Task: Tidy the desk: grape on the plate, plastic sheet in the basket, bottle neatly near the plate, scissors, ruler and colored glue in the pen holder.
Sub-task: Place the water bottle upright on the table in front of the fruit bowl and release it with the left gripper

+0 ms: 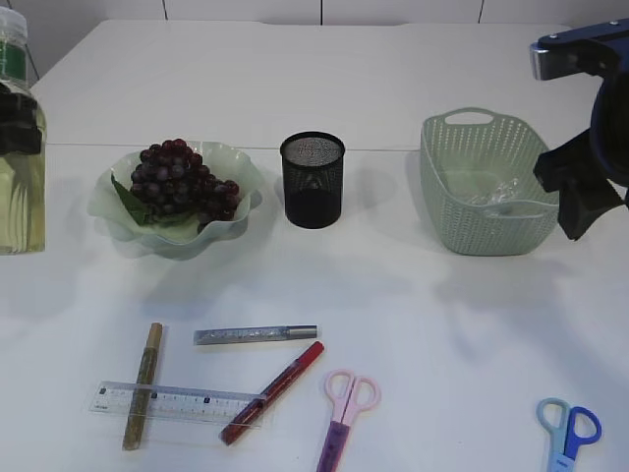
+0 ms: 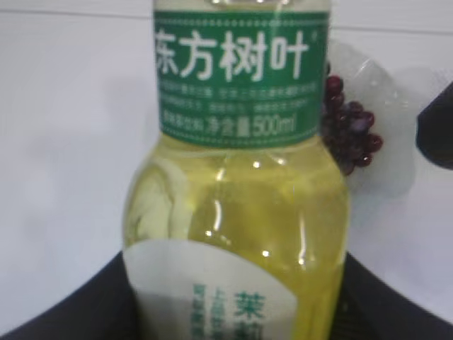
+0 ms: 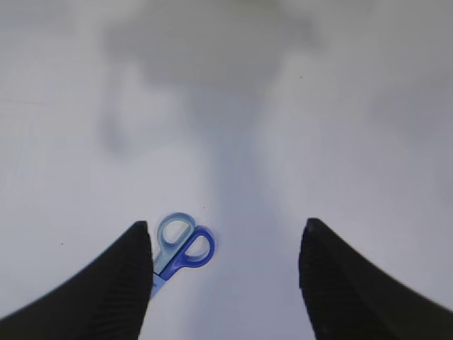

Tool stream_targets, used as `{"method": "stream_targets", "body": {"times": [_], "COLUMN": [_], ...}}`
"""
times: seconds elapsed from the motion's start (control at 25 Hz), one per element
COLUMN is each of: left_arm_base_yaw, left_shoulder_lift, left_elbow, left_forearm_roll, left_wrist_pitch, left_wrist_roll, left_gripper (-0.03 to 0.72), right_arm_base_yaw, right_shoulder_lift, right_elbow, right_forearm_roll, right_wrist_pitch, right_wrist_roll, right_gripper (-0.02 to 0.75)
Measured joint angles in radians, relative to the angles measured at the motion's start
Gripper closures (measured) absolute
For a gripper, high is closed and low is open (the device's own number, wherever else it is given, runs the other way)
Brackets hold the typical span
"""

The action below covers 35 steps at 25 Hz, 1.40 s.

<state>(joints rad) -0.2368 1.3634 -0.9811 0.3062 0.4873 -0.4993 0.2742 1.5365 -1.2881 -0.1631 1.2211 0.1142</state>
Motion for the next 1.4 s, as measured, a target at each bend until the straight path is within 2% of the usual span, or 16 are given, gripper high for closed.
{"method": "stream_targets", "body": {"times": [0.2, 0.44, 0.72, 0.8, 1.04, 1.4], "left_arm_base_yaw": [0.0, 0.02, 0.043, 0.043, 0.043, 0.043], "left_shoulder_lift": [-0.05, -0.05, -0.051, -0.051, -0.05, 0.116], "left_elbow": [0.172, 0.342, 0.469, 0.501, 0.573, 0.642], "left_forearm_roll": [0.036, 0.054, 0.062, 0.036, -0.157, -0.255], "left_wrist_pitch": [-0.283, -0.521, -0.794, -0.878, -1.025, -1.412], "left_wrist_roll": [-0.01, -0.01, 0.108, 0.157, 0.358, 0.406], "left_gripper": [0.283, 0.283, 0.283, 0.283, 0.283, 0.283], "right_arm_base_yaw": [0.0, 0.0, 0.0, 0.0, 0.0, 0.0], "right_shoulder_lift": [0.0, 0.0, 0.0, 0.0, 0.0, 0.0], "right_elbow": [0.0, 0.0, 0.0, 0.0, 0.0, 0.0], "right_forearm_roll": [-0.013, -0.015, -0.028, -0.031, -0.039, -0.063], "right_wrist_pitch": [0.0, 0.0, 0.002, 0.002, 0.002, 0.002], "right_wrist_roll": [-0.015, -0.027, -0.029, -0.029, -0.031, -0.031], "right_gripper": [0.233, 0.233, 0.233, 0.233, 0.233, 0.233]}}
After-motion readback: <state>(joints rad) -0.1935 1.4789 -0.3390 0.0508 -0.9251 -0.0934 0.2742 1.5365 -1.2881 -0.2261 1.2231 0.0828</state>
